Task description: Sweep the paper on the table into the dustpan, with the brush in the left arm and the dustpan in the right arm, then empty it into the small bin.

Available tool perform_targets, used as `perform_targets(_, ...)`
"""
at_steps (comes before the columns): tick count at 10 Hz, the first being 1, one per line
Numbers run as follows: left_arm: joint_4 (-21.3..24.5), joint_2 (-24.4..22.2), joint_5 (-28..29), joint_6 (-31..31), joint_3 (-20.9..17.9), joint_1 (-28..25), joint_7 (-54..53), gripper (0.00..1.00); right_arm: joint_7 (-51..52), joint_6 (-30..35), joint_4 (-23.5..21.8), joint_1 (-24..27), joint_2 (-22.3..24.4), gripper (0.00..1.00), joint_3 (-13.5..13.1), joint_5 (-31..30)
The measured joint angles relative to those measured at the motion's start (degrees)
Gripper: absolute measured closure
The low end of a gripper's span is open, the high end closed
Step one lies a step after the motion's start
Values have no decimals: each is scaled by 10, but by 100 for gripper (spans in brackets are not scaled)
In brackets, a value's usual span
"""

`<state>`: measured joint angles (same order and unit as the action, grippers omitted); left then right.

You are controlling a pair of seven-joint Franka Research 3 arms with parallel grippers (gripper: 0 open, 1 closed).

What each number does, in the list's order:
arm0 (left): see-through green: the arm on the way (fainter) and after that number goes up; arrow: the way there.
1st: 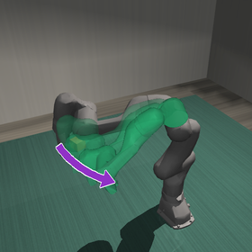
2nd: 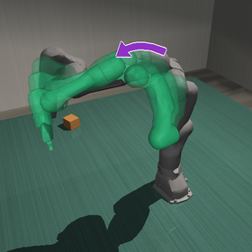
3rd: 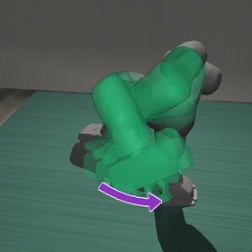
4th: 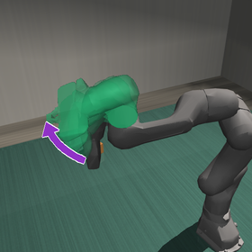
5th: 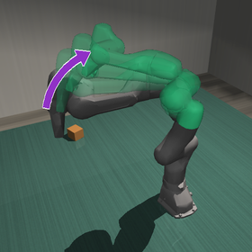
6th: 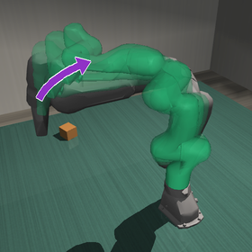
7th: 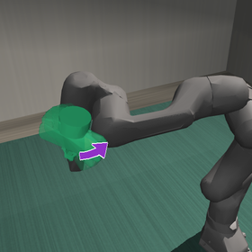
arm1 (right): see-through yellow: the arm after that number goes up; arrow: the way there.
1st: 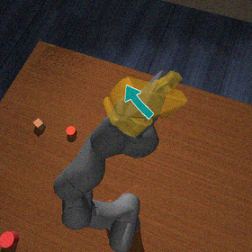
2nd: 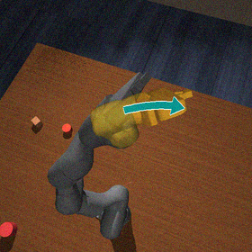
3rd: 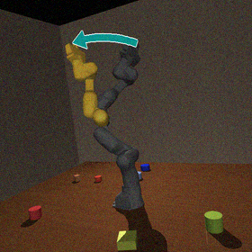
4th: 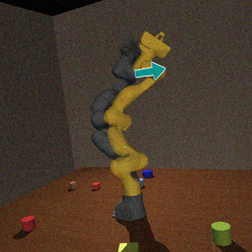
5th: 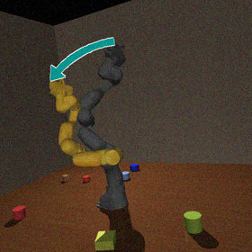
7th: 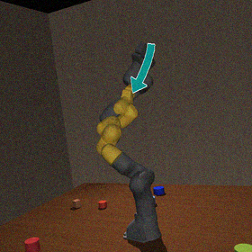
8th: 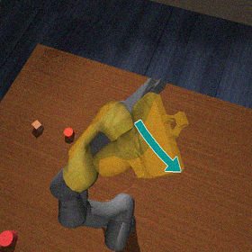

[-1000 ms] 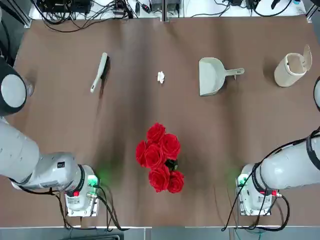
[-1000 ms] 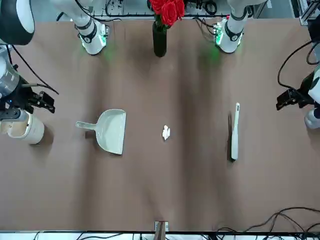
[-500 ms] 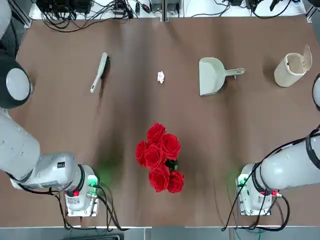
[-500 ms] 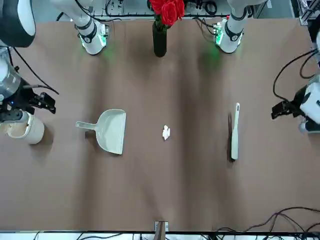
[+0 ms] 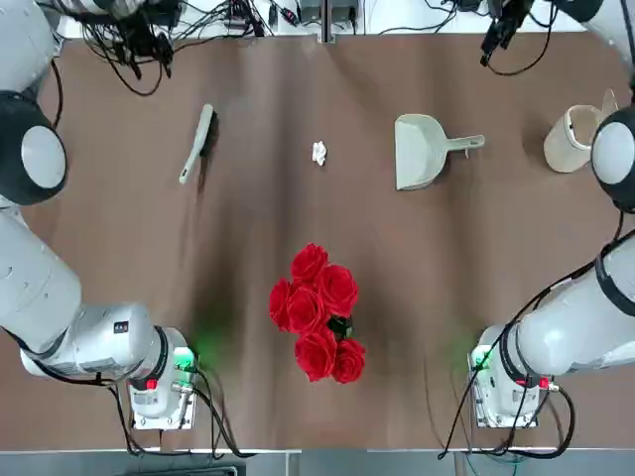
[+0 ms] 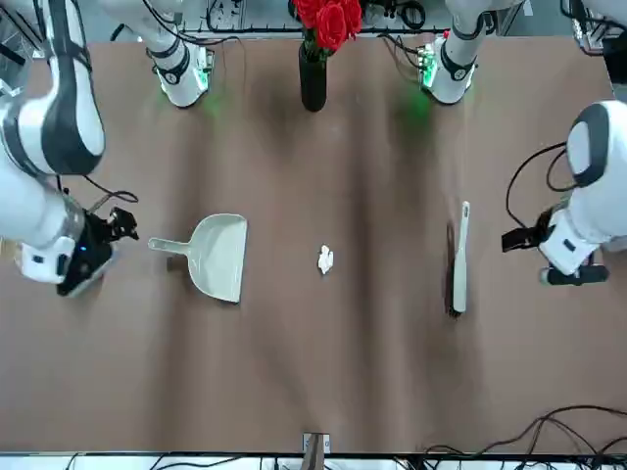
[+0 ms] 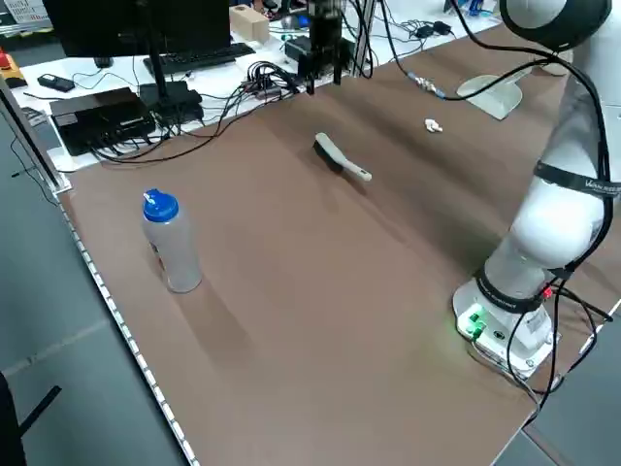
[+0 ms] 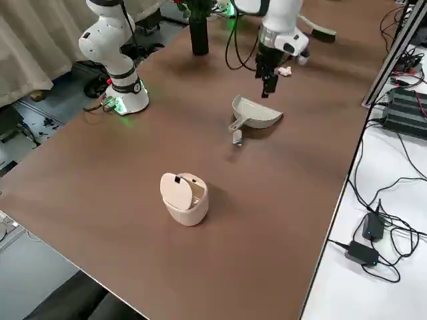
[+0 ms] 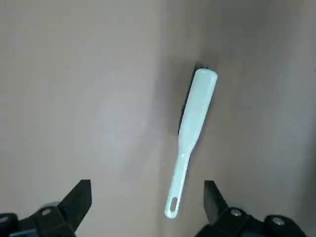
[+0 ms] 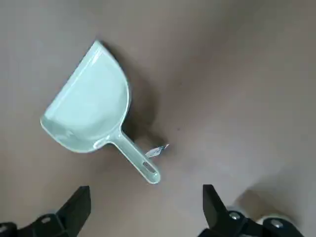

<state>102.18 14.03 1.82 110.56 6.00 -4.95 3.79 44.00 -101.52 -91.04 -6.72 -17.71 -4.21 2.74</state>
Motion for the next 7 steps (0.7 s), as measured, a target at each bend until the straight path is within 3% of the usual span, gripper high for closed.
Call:
perform_targets(3, 114, -4, 0, 105, 0, 3, 7, 0, 264, 2, -5, 11, -41, 0, -3, 0)
perform_targets(5, 167, -5, 0, 155, 2, 3, 8, 0, 354, -15, -15, 14, -83, 0, -3, 0)
perform_targets(7, 202, -7, 0, 160, 13, 6, 11, 0, 390, -91, -50, 12, -119, 0, -2, 0)
